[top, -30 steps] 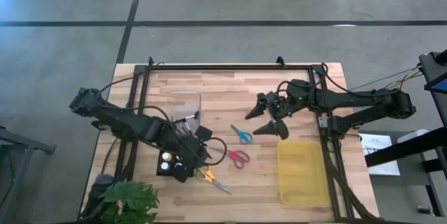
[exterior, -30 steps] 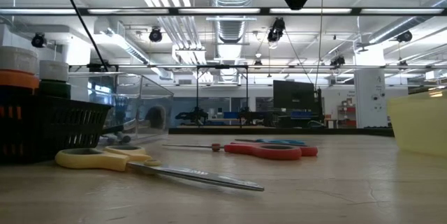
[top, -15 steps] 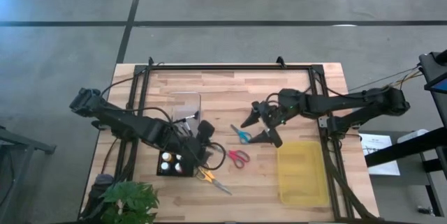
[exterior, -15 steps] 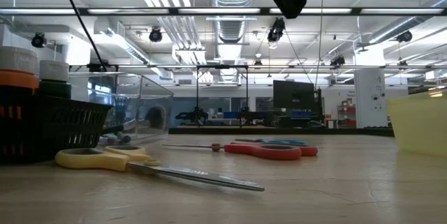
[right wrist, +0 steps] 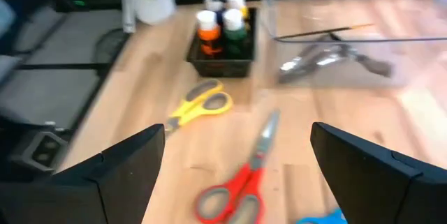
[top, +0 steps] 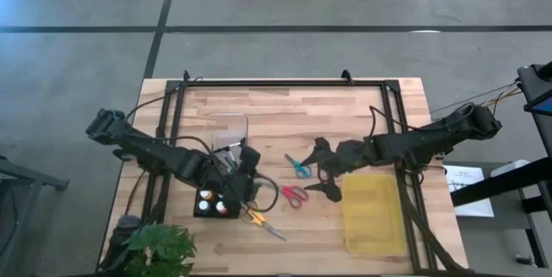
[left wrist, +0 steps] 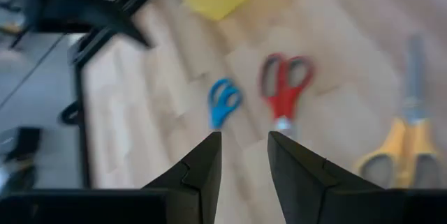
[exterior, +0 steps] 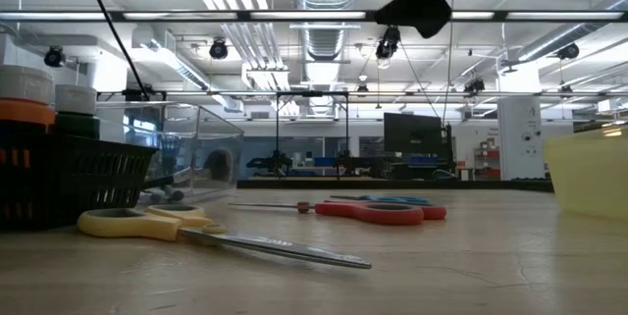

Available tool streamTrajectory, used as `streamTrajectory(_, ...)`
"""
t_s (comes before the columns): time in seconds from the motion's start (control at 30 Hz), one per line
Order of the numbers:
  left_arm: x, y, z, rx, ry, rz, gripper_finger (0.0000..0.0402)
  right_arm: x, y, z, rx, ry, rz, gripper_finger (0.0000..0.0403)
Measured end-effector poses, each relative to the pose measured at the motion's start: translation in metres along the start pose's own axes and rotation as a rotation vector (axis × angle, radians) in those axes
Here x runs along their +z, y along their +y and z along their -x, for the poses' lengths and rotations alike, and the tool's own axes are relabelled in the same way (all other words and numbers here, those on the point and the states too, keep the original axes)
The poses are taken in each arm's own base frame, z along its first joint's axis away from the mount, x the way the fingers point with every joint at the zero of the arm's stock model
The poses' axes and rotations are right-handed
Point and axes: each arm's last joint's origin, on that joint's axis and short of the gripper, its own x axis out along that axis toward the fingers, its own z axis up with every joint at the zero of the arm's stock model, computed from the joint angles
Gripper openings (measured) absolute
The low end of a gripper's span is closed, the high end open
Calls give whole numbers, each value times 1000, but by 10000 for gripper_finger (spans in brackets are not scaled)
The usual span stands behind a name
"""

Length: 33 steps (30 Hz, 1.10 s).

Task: Pick & Place Paint Supplies
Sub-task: Put the blue scissors into the yellow bin

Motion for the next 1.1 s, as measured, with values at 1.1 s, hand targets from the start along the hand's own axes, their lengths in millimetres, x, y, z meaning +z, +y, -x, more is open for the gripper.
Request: streamTrajectory(1.1,14,-56,37,-79,-172,-148,123,-47,-41,-82,-459,249,-301,198)
